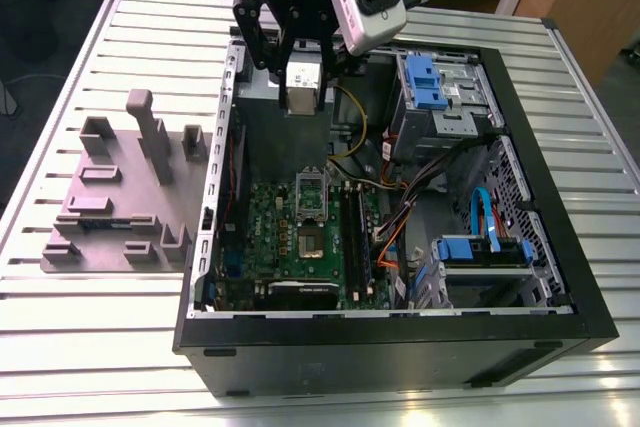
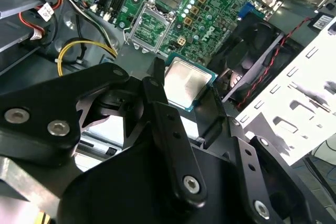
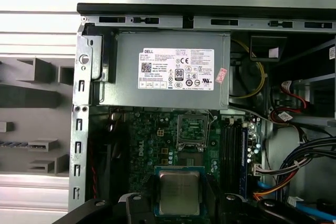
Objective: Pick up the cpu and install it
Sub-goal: 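Pick up the cpu and move it towards the insertion slot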
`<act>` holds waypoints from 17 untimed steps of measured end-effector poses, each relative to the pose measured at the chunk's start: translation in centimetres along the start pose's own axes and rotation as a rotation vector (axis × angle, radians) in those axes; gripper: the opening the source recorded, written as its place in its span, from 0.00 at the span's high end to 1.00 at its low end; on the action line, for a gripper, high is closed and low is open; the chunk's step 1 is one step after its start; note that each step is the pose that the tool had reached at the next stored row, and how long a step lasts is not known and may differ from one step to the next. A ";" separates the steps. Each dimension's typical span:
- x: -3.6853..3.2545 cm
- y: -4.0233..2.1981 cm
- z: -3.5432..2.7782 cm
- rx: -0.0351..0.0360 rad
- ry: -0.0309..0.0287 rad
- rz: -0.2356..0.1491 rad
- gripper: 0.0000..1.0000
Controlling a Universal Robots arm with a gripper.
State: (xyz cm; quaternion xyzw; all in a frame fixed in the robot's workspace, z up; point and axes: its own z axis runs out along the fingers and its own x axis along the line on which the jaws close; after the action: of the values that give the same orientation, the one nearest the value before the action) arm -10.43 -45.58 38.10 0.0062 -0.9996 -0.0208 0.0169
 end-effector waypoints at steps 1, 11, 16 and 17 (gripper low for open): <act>-0.04 0.00 0.00 0.0001 0.0000 0.000 0.53; -0.37 0.00 -0.01 0.0001 0.0000 0.000 0.53; -1.42 -0.02 0.02 0.0000 -0.0001 0.001 0.53; -1.66 -0.02 0.03 0.0000 -0.0001 0.001 0.53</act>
State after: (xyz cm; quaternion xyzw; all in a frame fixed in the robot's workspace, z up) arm -8.78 -45.58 38.01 0.0055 -0.9996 -0.0208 0.0168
